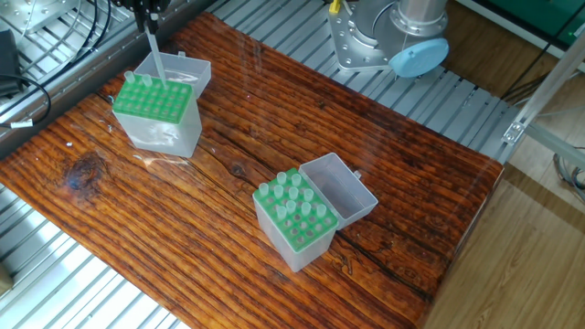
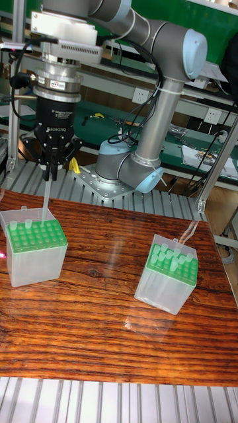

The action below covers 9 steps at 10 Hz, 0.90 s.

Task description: Transfer all large pipette tips from one holder to another

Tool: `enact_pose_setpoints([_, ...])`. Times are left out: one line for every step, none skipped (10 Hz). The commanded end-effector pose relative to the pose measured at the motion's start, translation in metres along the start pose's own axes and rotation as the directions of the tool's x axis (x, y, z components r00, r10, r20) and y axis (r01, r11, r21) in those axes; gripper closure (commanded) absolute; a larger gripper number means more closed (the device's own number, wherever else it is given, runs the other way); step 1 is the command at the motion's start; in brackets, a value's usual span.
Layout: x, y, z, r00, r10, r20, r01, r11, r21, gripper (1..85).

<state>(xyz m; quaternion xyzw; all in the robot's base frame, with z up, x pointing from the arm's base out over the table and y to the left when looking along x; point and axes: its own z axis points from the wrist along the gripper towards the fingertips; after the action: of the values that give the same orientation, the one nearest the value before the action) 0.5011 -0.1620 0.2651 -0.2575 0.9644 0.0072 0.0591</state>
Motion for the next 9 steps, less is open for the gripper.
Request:
enact_pose_setpoints([-0.0029,0.0007,0.0028,1.0,-0.015,0.006,0.015,1.0,-0.008,74.3])
enact_pose_setpoints([-0.0029,0.0003,0.0045,1.0,-0.022,0.006,0.022,1.0,-0.01,73.3])
enact_pose_setpoints([-0.0029,0.0001,0.0047,0.999,-0.033,0.006,0.033,0.999,-0.01,71.7])
enact_pose_setpoints([-0.002,0.0,0.0049,0.999,-0.039,0.002,0.039,0.999,-0.01,69.7])
enact_pose_setpoints([-0.0017,0.0,0.0052,0.999,-0.044,0.001,0.044,0.999,-0.011,68.0])
enact_pose_setpoints([-0.0009,-0.0001,0.0054,0.999,-0.047,-0.002,0.047,0.999,-0.011,67.3])
enact_pose_setpoints([-0.0003,0.0003,0.0055,0.999,-0.052,-0.005,0.051,0.999,-0.013,65.3])
enact_pose_setpoints([-0.0002,0.0002,0.0055,0.998,-0.055,-0.005,0.055,0.998,-0.013,63.3])
enact_pose_setpoints([0.0,-0.0002,0.0056,0.998,-0.061,-0.006,0.061,0.998,-0.012,59.7])
